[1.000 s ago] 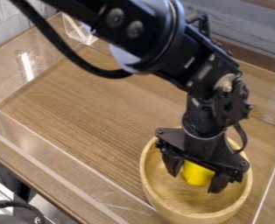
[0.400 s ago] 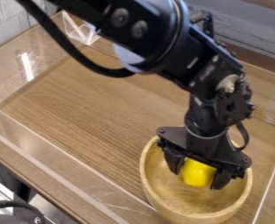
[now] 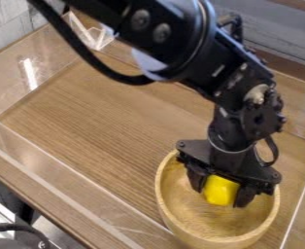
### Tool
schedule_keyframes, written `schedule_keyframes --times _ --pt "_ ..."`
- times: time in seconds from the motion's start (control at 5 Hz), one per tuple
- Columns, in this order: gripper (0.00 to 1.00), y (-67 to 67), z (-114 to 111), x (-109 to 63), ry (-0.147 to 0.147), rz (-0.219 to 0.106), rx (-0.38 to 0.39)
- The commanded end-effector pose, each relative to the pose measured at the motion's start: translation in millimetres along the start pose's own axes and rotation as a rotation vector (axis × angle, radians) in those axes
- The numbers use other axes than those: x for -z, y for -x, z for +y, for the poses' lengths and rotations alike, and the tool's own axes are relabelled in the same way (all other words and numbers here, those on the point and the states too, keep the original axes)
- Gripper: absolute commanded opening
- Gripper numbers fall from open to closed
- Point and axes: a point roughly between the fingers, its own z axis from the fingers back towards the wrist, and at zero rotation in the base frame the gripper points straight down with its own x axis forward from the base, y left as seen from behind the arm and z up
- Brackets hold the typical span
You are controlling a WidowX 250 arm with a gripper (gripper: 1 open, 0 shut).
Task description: Remove the lemon from inside the brown bowl and put it on the table
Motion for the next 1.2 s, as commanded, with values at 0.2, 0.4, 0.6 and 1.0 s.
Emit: schedule_keyframes --times 0.2,0.4,0.6,1.0 --pt "0.0 -7.6 -4.1 -4.3 0.006 -0.035 -0.015" --pt "0.0 -7.1 -3.4 -2.9 -0.001 -0.034 -0.026" --pt "0.0 -6.4 -2.7 -1.6 -0.006 -0.033 -0.037" --pt "0.0 -3.9 -1.5 2.0 -0.014 -0.03 -0.058"
